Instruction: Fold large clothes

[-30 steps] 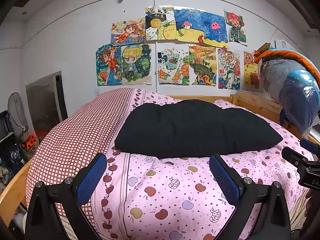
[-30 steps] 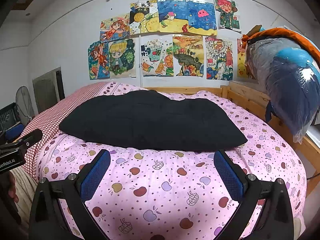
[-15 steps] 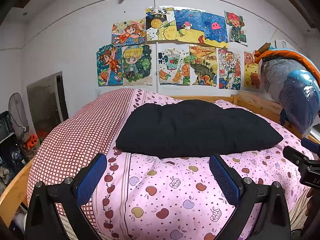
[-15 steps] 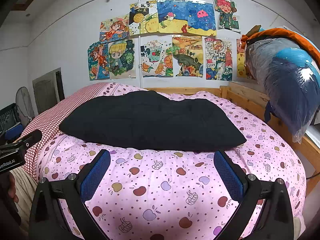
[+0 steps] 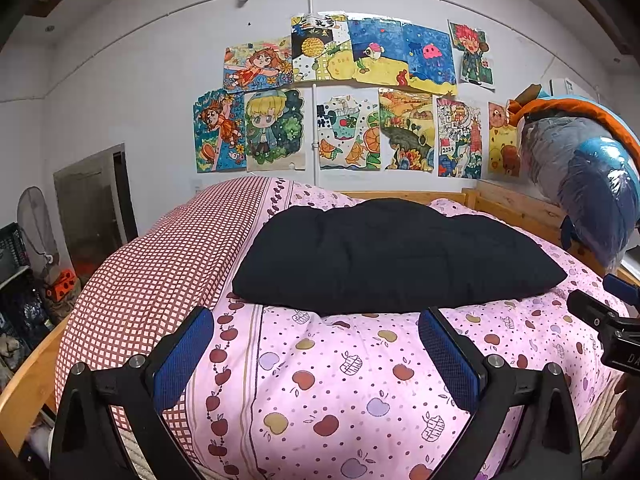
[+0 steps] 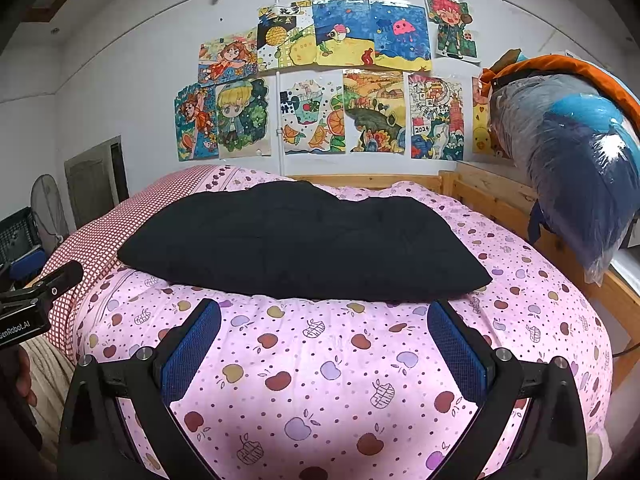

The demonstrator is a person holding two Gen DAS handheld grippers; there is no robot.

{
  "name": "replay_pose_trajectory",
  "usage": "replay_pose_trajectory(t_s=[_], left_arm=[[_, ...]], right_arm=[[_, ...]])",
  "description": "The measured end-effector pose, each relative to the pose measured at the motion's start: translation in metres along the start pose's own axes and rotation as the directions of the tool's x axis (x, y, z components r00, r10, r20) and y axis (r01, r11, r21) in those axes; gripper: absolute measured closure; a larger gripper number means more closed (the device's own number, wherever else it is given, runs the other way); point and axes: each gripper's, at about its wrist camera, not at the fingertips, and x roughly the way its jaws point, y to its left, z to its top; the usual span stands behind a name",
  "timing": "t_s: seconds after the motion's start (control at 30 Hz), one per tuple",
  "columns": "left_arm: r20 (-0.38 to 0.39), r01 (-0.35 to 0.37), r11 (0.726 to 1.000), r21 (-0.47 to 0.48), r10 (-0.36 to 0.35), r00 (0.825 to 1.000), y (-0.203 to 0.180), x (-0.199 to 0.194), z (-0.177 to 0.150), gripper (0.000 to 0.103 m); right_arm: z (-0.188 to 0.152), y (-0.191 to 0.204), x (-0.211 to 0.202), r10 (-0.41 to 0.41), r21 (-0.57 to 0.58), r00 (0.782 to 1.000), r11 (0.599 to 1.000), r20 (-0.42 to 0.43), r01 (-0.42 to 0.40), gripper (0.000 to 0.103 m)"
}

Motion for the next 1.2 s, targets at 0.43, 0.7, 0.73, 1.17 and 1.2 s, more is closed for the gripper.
replay_pose_trajectory(t_s=[0.43, 0.7, 0.73, 1.17, 1.2], left_arm=[[-0.001, 0.002, 1.0, 0.0, -0.002, 1.0, -0.0003, 0.0, -0.0001, 0.0], [-0.01, 0.005, 1.0, -0.009, -0.006, 1.0, 0.0006, 0.0006, -0.0026, 0.0], [-0.011, 0.007, 1.0, -0.009, -0.007, 1.0, 0.0008, 0.001, -0.0027, 0.0], [-0.052, 0.016, 0.998, -0.053, -0.019, 0.998, 0.0015, 0.0041, -0.0024, 0.0], [-0.054, 0.009, 0.998, -0.056, -0.012, 0.998, 0.0029, 0.0044, -0.0026, 0.0]], right_arm=[[-0.0007, 0.0002, -0.0019, -0.004, 0.004, 1.0, 1.0, 0.0, 0.004, 0.002], [-0.0008, 0.0007, -0.002, -0.004, 0.003, 1.0, 1.0, 0.0, 0.004, 0.002], [-0.0009, 0.0006, -0.0019, -0.004, 0.004, 1.0, 1.0, 0.0, 0.004, 0.002], [-0.003, 0.0014, -0.0008, -0.007, 0.008, 1.0, 1.0, -0.006, 0.007, 0.002], [-0.0034, 0.0011, -0.0006, -0.007, 0.008, 1.0, 1.0, -0.005, 0.007, 0.002]])
